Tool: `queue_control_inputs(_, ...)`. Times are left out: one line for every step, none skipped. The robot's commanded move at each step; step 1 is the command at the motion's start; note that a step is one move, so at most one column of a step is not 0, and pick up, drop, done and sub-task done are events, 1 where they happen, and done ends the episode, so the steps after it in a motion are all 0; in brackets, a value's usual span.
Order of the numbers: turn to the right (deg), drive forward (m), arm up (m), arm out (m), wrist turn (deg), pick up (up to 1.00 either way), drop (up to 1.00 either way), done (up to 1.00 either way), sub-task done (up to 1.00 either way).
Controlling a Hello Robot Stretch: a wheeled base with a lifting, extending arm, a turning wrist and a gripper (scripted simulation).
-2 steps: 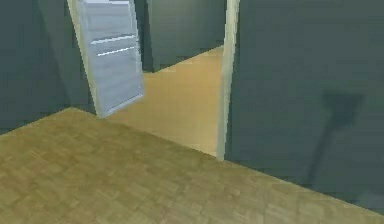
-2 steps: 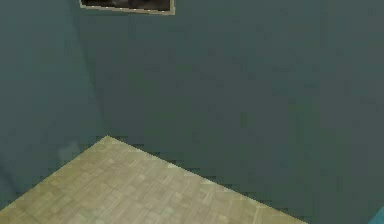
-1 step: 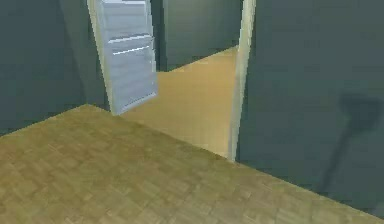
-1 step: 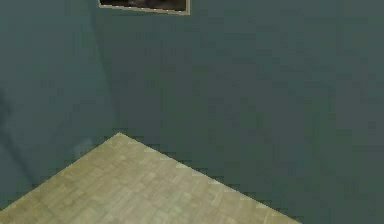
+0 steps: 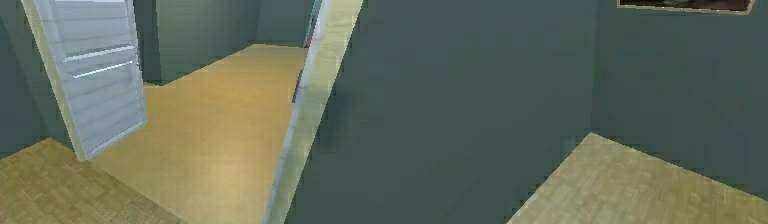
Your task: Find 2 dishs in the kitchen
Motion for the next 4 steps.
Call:
queue_control_inputs(0.0,0.70,0.00,0.00,0.0,0.00,0.00,0.00,0.00)
queue_control_inputs(27.0,0.00,0.00,0.00,0.0,0.00,0.00,0.00,0.00)
queue_control_inputs(0.0,1.00,0.00,0.00,0.0,0.00,0.00,0.00,0.00)
queue_control_inputs(9.0,0.00,0.00,0.00,0.0,0.00,0.00,0.00,0.00)
